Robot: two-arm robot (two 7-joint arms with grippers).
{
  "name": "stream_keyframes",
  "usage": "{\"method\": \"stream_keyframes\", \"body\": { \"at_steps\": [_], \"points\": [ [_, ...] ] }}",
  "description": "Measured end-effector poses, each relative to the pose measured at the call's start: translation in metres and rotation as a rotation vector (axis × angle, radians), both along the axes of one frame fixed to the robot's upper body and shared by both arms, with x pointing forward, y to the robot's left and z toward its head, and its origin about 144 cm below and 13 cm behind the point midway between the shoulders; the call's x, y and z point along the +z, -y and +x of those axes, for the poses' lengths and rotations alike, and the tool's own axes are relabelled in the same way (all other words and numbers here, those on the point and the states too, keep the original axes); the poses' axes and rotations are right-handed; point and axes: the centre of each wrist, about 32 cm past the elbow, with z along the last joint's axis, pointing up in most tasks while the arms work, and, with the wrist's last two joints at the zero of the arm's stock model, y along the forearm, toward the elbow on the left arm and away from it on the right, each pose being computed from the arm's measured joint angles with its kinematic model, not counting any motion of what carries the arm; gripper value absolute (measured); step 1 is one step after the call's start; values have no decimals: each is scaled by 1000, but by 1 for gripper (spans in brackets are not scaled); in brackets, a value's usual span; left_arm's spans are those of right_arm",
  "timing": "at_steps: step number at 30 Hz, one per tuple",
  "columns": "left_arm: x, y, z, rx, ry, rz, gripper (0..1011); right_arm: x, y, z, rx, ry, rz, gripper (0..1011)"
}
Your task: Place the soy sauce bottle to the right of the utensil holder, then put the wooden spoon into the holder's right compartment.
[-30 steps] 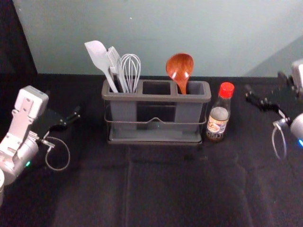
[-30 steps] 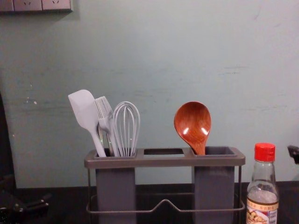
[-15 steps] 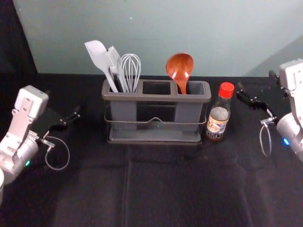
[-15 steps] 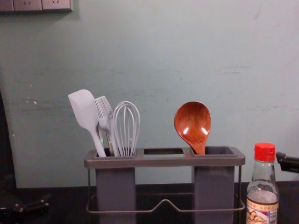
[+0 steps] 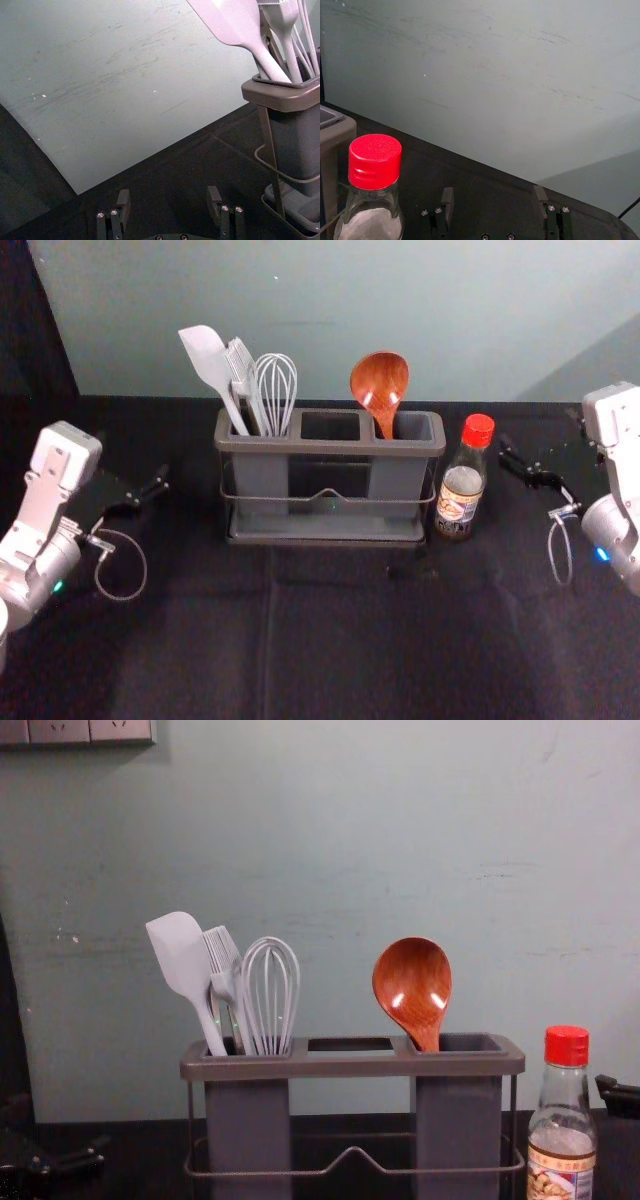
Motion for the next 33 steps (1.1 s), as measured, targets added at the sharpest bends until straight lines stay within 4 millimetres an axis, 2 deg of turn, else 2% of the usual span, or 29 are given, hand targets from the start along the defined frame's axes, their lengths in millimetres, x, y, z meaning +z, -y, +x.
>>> {"method": "stream_keyframes", "body": {
  "at_steps": [33],
  "points": [
    [0,0,0,0,0,0,1005,1,0,0,0,2,2,1002]
  ]
}}
